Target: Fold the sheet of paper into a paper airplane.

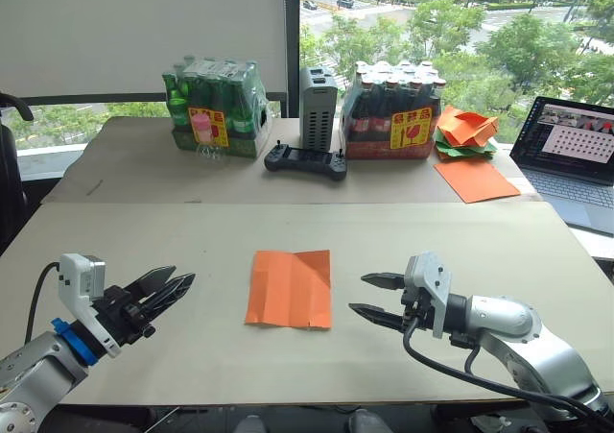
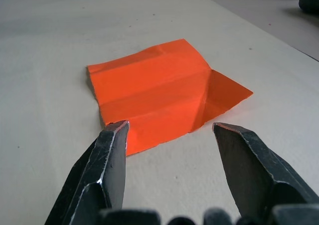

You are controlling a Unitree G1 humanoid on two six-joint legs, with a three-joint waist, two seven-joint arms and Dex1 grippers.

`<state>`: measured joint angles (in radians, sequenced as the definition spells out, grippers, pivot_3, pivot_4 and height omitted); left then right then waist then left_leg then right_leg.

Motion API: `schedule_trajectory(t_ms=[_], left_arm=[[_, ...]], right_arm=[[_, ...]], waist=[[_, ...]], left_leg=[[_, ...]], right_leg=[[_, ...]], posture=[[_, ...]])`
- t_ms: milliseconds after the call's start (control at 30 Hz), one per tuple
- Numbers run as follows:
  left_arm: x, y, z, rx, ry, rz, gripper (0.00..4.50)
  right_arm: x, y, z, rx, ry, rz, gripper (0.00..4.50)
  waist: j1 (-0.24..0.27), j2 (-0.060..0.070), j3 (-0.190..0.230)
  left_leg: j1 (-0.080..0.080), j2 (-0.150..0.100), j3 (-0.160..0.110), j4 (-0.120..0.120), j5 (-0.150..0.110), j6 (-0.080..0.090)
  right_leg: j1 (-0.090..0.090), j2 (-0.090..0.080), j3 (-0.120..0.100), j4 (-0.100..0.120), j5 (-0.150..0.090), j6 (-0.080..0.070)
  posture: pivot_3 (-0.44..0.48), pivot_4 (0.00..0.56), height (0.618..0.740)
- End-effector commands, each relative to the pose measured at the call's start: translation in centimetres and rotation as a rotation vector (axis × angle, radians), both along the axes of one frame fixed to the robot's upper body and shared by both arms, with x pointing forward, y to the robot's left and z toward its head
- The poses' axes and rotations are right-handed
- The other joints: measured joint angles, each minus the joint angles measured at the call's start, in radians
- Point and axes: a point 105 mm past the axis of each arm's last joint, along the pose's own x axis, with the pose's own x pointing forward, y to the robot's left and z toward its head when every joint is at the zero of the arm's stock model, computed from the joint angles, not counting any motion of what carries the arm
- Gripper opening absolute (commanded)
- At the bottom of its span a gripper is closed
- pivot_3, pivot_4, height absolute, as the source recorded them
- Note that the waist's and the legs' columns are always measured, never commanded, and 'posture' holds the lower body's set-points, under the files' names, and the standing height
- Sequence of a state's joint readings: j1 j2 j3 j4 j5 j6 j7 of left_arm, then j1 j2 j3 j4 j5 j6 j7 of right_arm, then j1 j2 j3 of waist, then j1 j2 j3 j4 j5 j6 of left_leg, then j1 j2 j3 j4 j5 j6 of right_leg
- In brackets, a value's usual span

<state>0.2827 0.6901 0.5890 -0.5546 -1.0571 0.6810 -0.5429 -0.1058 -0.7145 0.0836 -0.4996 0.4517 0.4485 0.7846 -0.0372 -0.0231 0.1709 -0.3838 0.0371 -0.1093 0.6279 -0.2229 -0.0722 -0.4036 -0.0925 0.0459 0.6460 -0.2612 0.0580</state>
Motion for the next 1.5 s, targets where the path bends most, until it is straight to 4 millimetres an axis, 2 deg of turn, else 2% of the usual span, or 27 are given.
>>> schedule_trajectory(t_ms=[33,167,267,300,333,467,500,533,633,1100,1333,1500], left_arm=[[0.2,0.2,1.0,0.028,-0.038,0.014,2.6],[0.7,0.2,1.3,-0.017,-0.048,0.01,2.6],[0.8,-0.4,1.1,-0.03,-0.035,-0.011,2.6],[0.8,-0.6,1.1,-0.044,-0.034,-0.021,2.1],[0.7,-0.8,1.1,-0.06,-0.032,-0.034,1.9],[0.9,-1.6,0.7,-0.056,-0.022,-0.058,0.55],[1.0,-1.9,0.7,-0.055,-0.024,-0.069,0.23],[1.1,-2.1,0.7,-0.055,-0.025,-0.077,0.05],[1.7,-3.1,0.1,-0.037,-0.01,-0.115,0.05],[6.0,-7.9,-6.0,0.126,0.087,-0.324,0.05],[6.4,-9.4,-9.0,0.176,0.127,-0.412,0.05],[6.4,-9.9,-9.8,0.191,0.143,-0.431,0.05]], right_arm=[[0.2,0.0,1.0,0.02,-0.043,-0.004,3.02],[0.4,0.1,1.2,0.049,-0.047,-0.028,3.02],[1.0,0.2,1.7,0.082,-0.067,-0.056,2.23],[1.1,0.2,1.8,0.094,-0.069,-0.06,1.84],[1.2,0.3,2.0,0.108,-0.07,-0.063,1.49],[1.8,0.6,2.4,0.145,-0.079,-0.092,0.11],[1.9,0.7,2.4,0.148,-0.082,-0.094,0.0],[2.0,0.8,2.4,0.149,-0.084,-0.094,0.0],[2.6,1.3,2.3,0.17,-0.08,-0.118,0.0],[4.2,2.7,2.4,0.255,-0.083,-0.171,0.0],[4.1,2.8,2.1,0.268,-0.072,-0.195,0.0],[4.0,2.6,1.9,0.271,-0.067,-0.212,0.0]], waist=[[0.0,0.0,0.0],[0.001,0.0,0.0],[-0.001,0.0,0.0],[-0.002,0.0,0.0],[-0.002,0.0,0.0],[-0.003,0.0,0.0],[-0.003,0.0,0.0],[-0.002,0.0,0.0],[0.001,0.0,0.0],[-0.003,0.0,0.0],[-0.005,0.0,0.0],[-0.002,0.0,0.0]], left_leg=[[0.0,0.0,0.0,0.0,0.0,0.0],[0.0,0.0,0.0,0.0,0.0,0.0],[0.0,0.0,0.0,0.0,0.0,0.0],[0.0,0.0,0.0,0.0,0.0,0.0],[0.0,0.0,0.0,0.0,0.0,0.0],[0.0,0.0,0.0,0.0,0.0,0.0],[0.0,0.0,0.0,0.0,0.0,0.0],[0.0,0.0,0.0,0.0,0.0,0.0],[0.0,0.0,0.0,0.0,0.0,0.0],[0.0,0.0,0.0,0.0,0.0,0.0],[0.0,0.0,0.0,0.0,0.0,0.0],[0.001,0.0,0.0,0.0,0.0,0.0]], right_leg=[[0.0,0.0,0.0,0.0,0.0,0.0],[0.0,0.0,0.0,0.0,0.0,0.0],[0.0,0.0,0.0,0.0,0.0,0.0],[0.0,0.0,0.0,0.0,0.0,0.0],[0.0,0.0,0.0,0.0,0.0,0.0],[0.0,0.0,0.0,0.0,0.0,0.0],[0.0,0.0,0.0,0.0,0.0,0.0],[0.0,0.0,0.0,0.0,0.0,0.0],[0.0,0.0,0.0,0.001,0.0,0.0],[0.0,0.0,0.0,0.001,0.0,0.0],[0.0,0.0,0.0,0.001,0.0,0.0],[0.0,0.0,0.0,0.002,0.0,0.0]], posture=[[0.0,0.15,0.74],[0.0,0.15,0.74],[0.0,0.15,0.74],[0.0,0.15,0.74],[0.0,0.15,0.74],[0.0,0.15,0.74],[0.0,0.15,0.74],[0.0,0.15,0.74],[0.0,0.15,0.74],[0.0,0.15,0.74],[0.0,0.15,0.74],[0.0,0.15,0.74]])
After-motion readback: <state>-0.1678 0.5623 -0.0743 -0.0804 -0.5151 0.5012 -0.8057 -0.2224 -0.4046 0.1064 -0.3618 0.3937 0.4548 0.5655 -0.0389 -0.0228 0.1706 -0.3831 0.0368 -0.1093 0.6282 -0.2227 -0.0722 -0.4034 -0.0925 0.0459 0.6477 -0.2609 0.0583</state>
